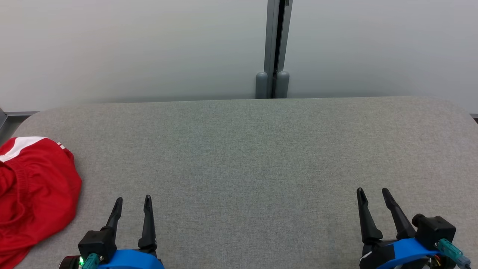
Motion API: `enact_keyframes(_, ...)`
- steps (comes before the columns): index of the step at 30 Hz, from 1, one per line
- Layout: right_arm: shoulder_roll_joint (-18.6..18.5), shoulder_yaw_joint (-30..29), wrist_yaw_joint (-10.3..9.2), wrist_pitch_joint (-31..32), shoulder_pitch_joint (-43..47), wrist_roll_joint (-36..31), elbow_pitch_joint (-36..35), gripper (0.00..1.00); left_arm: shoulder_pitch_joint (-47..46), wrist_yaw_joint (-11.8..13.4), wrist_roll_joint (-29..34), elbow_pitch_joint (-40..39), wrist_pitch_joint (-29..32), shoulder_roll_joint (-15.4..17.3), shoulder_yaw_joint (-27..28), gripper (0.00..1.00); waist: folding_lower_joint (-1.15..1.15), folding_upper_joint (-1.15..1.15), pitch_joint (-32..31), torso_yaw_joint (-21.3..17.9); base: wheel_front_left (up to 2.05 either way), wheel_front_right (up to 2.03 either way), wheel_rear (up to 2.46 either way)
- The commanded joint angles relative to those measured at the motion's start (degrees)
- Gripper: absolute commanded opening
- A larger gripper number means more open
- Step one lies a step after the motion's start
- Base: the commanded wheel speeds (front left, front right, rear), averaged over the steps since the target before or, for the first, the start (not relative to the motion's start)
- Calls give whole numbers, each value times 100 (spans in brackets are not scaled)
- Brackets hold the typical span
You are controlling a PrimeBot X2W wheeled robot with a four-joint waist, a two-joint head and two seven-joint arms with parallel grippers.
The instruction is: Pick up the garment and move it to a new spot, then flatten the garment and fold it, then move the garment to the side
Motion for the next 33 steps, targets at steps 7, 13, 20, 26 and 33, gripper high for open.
enact_keyframes(7, -48, 6, 13, -100, -43, -264, 50, 100, 97, 30, 215, -56, -90, 47, -71, 100, 0, 0, -36, -8, 0, 0, 0)
enact_keyframes(13, -49, 29, 14, -139, -26, -363, 84, 100, 122, 31, 177, -64, -47, 22, -60, 100, 0, 0, -53, -16, 0, 0, 0)
enact_keyframes(20, -49, 1, 13, -138, -15, -367, 56, 100, 164, 66, 58, -86, -20, 2, -40, 100, 0, 0, -55, -34, 0, 0, 0)
enact_keyframes(26, -48, 2, 9, -114, 9, -318, 40, 100, 173, 94, 27, -112, 21, 15, -69, 100, 0, 0, -54, -26, 0, 0, 0)
enact_keyframes(33, -45, -60, 9, -106, 66, -402, -16, 100, 52, 177, 153, -118, -5, 86, -139, 100, 0, 0, -18, 277, 0, 0, 0)
